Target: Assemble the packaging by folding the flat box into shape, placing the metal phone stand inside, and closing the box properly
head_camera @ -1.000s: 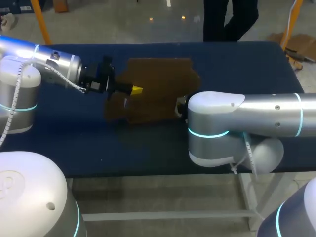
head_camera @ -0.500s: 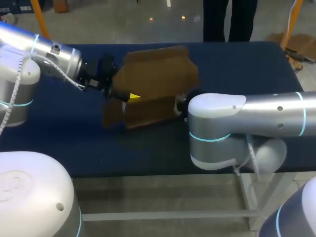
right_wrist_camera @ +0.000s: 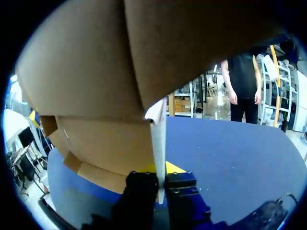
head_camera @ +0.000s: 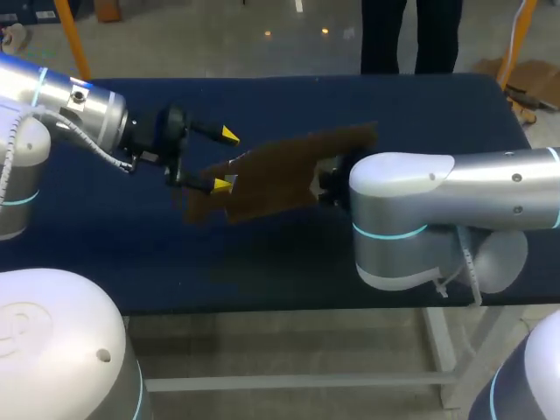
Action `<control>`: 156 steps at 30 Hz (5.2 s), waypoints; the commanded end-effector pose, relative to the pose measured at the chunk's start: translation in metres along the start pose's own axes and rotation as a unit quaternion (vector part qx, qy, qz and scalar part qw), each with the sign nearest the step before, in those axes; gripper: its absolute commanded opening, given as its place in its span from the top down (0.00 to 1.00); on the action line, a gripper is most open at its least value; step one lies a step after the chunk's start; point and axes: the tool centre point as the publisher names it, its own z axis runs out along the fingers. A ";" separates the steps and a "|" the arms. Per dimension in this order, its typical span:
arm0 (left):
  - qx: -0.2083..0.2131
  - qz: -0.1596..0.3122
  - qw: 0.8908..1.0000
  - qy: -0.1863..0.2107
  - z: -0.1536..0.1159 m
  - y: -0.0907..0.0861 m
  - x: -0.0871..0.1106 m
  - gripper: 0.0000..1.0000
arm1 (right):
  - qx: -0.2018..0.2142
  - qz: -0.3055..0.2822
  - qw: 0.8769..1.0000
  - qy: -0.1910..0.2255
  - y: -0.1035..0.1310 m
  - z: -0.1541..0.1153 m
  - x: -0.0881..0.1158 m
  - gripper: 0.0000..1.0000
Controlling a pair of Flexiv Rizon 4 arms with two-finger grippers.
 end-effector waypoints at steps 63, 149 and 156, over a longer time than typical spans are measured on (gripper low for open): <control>-0.117 0.023 0.992 0.050 -0.081 0.015 0.031 0.00 | 0.238 0.060 0.946 0.213 -0.002 -0.009 -0.034 1.00; -0.200 -0.037 0.976 0.079 -0.069 0.063 0.031 0.00 | 0.626 0.235 0.742 -0.050 -0.054 -0.044 -0.011 1.00; -0.200 -0.037 0.976 0.079 -0.069 0.063 0.031 0.00 | 0.674 0.246 0.690 -0.091 -0.057 -0.041 -0.006 1.00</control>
